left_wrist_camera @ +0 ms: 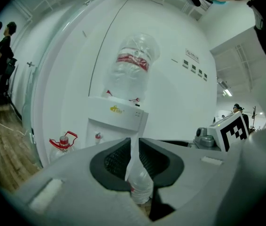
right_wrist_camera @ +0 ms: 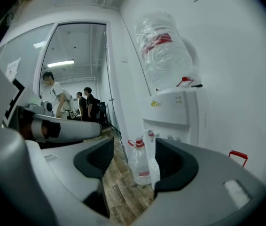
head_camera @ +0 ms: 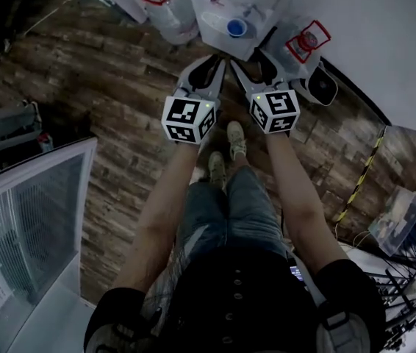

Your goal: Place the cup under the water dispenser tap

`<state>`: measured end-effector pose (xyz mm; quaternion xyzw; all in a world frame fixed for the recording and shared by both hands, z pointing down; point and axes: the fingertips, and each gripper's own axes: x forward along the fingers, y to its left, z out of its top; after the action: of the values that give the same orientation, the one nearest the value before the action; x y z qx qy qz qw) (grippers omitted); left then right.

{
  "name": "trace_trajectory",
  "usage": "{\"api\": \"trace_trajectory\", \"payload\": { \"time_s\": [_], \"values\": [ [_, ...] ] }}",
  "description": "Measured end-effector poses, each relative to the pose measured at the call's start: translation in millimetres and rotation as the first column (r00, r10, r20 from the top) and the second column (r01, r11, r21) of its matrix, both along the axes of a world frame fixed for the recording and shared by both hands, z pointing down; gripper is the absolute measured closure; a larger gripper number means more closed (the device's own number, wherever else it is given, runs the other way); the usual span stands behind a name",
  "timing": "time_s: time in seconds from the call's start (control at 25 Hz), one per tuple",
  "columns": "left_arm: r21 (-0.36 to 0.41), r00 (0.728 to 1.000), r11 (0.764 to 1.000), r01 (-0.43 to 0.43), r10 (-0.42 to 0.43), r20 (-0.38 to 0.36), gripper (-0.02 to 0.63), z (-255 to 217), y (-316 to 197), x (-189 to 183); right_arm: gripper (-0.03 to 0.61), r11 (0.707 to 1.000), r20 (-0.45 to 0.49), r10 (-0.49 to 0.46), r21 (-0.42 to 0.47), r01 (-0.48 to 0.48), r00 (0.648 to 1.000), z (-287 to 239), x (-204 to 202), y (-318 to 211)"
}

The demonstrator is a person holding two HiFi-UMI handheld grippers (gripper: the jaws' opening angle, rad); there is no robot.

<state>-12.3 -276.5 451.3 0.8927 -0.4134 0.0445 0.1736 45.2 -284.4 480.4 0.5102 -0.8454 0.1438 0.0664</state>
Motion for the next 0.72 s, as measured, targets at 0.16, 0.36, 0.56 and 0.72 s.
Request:
{"api": "trace_trajectory", "payload": {
  "time_s": [0.16, 0.36, 0.56, 0.72],
  "values": [
    [0.025, 0.999, 1.0, 0.006, -0.005, -0.046, 0.567, -35.8, 11.7, -3.6, 0.344, 0.999, -0.016, -0.031, 0.033, 0.031, 0.999, -35.3, -7.7, 10.7],
    [0.051, 0.995, 0.999, -0.001, 0.006, -0.1, 0.568, -75.6, 26.7, -4.5, 0.397, 0.998, -0.012, -0.028, 0.056, 0.029, 1.0, -71.8, -8.5, 27.4],
    [0.08, 0.992, 0.997, -0.017, 0.026, -0.121, 0.568, -113.3, 34.5, -5.9, 0.43, 0.998, -0.003, -0.014, 0.068, 0.014, 1.0, -102.9, -6.3, 37.5],
    [0.08, 0.987, 0.997, -0.017, 0.029, -0.156, 0.582, -138.9, 41.8, -10.8, 0.512, 0.998, -0.028, 0.001, 0.058, 0.0, 1.0, -123.1, -3.9, 46.2]
  ]
}}
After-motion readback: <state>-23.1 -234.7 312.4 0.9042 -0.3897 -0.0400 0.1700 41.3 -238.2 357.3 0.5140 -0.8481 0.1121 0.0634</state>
